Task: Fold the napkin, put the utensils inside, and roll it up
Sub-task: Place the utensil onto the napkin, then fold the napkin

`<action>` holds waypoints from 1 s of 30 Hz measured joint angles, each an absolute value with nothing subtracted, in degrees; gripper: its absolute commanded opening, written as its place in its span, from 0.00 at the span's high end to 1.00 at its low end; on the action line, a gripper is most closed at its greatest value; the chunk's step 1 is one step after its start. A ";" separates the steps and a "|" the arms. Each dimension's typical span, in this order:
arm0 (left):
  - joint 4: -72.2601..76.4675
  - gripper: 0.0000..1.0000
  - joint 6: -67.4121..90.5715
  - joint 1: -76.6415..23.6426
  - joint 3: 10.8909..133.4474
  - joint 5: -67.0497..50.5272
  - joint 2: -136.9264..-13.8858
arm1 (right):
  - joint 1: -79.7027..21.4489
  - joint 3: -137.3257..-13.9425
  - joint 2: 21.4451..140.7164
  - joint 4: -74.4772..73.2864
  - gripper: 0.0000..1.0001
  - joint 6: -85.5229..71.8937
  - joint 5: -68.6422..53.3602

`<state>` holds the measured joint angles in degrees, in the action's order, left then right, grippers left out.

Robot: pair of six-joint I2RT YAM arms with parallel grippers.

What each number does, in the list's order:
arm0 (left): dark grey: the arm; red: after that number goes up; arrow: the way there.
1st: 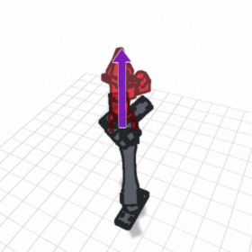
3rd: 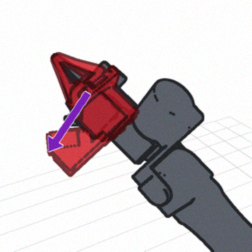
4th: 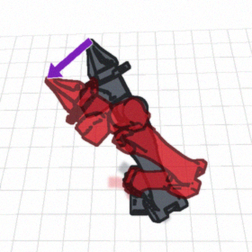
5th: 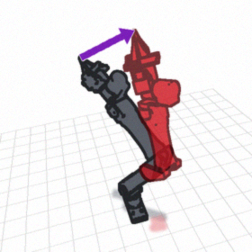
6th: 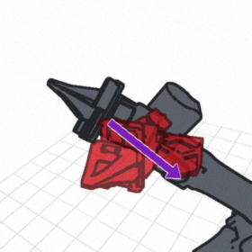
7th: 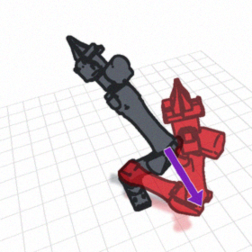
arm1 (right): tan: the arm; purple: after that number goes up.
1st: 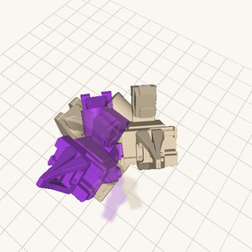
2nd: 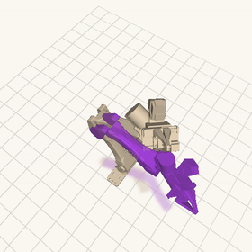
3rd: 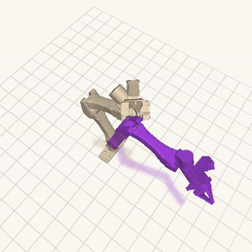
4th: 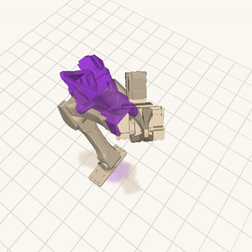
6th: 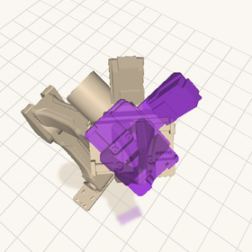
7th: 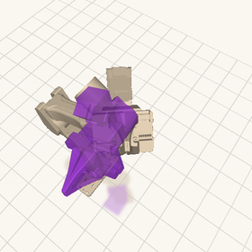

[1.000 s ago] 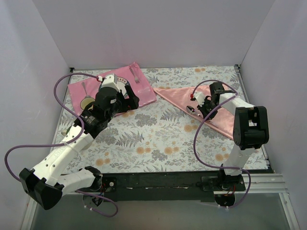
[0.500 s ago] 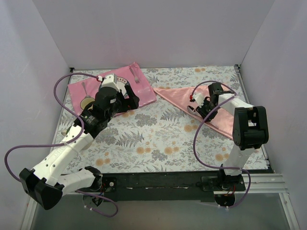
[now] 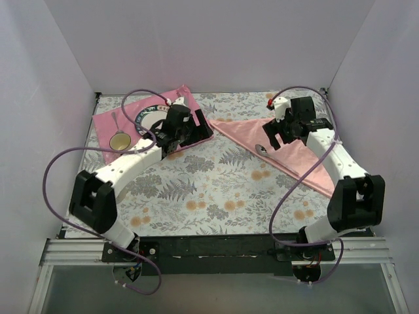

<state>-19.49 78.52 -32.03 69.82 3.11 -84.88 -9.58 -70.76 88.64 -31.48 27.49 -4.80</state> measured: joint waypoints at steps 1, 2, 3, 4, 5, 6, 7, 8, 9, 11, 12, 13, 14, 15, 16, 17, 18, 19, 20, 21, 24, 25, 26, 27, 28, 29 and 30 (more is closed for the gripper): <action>-18.24 0.28 79.42 -32.03 70.67 2.83 -88.29 | -10.15 -70.96 86.76 -30.48 0.01 24.71 -4.27; -17.06 0.29 80.20 -32.03 71.35 2.76 -91.46 | -10.63 -71.22 85.21 -29.65 0.01 22.00 -3.75; -15.62 0.30 80.93 -32.03 71.72 2.96 -94.48 | -10.94 -71.44 84.27 -28.99 0.01 19.11 -3.40; -14.26 0.34 81.30 -32.03 71.88 3.42 -97.17 | -11.35 -71.68 83.44 -28.34 0.01 15.79 -3.05; -13.30 0.37 81.43 -32.01 72.10 3.97 -99.22 | -11.62 -71.96 83.07 -28.16 0.01 12.75 -2.92; -12.14 0.40 81.47 -31.99 72.44 4.62 -101.41 | -11.68 -72.25 82.94 -28.16 0.01 9.89 -2.96; -10.81 0.43 81.43 -31.94 73.36 5.56 -104.09 | -11.68 -72.31 82.94 -28.16 0.01 7.46 -3.20; -9.69 0.49 81.52 -31.86 74.50 6.24 -106.63 | -11.64 -71.99 82.96 -28.10 0.01 5.54 -4.12; -9.10 0.50 81.45 -31.77 75.88 6.85 -108.60 | -11.62 -70.96 82.65 -27.53 0.01 3.75 -5.19; -7.16 0.55 81.56 -31.48 80.27 8.01 -113.78 | -11.51 -66.35 80.36 -24.77 0.01 -0.10 -6.92; -5.17 0.56 81.89 -31.29 82.00 8.49 -116.11 | -11.44 -63.59 78.74 -23.40 0.01 -1.54 -7.57; -3.36 0.57 82.26 -31.18 83.00 8.75 -117.80 | -11.27 -59.42 75.85 -20.82 0.01 -3.09 -8.16; -2.28 0.57 82.63 -31.16 83.61 9.02 -119.07 | -11.25 -55.68 72.86 -19.59 0.01 -4.51 -8.60; -1.08 0.59 83.31 -31.07 84.49 9.26 -120.57 | -11.22 -52.58 69.84 -18.76 0.01 -5.72 -8.97; -0.12 0.61 83.94 -30.94 85.34 9.41 -122.02 | -11.20 -50.74 67.70 -18.06 0.01 -6.33 -9.19; 0.60 0.62 84.75 -30.87 86.11 9.67 -123.44 | -11.11 -49.43 65.69 -17.52 0.02 -6.94 -9.32; 1.06 0.62 85.56 -30.83 86.72 9.93 -124.51 | -11.07 -49.15 64.53 -17.06 0.02 -7.31 -9.39; 1.30 0.61 86.46 -30.81 87.53 10.31 -125.67 | -10.98 -49.19 63.81 -15.90 0.03 -7.42 -9.37; 1.50 0.61 88.44 -30.83 88.97 11.70 -128.01 | -10.96 -49.87 63.46 -13.67 0.03 -7.44 -8.99; 1.65 0.61 89.34 -30.83 89.17 12.29 -128.60 | -10.94 -49.93 63.48 -13.21 0.03 -7.44 -8.64; 1.23 0.61 92.29 -30.87 90.94 14.55 -129.64 | -10.94 -49.95 63.53 -13.06 0.03 -7.53 -7.55; 0.95 0.61 93.27 -30.87 91.68 15.14 -129.95 | -10.94 -49.95 63.59 -13.06 0.03 -7.57 -7.38; 0.80 0.61 94.04 -30.87 92.03 15.59 -130.08 | -10.94 -49.95 63.64 -12.99 0.03 -7.57 -7.18; 0.49 0.62 94.87 -30.87 92.16 16.03 -130.10 | -10.94 -49.95 63.70 -12.88 0.03 -7.60 -7.11; 0.23 0.62 95.70 -30.87 92.25 16.40 -130.10 | -10.94 -49.95 63.79 -12.64 0.04 -7.62 -6.92; 0.14 0.62 96.40 -30.87 92.29 16.64 -130.17 | -10.94 -49.95 63.88 -12.32 0.04 -7.64 -6.76; 0.10 0.62 97.03 -30.87 92.38 16.82 -130.32 | -10.94 -49.95 63.99 -11.99 0.04 -7.64 -6.68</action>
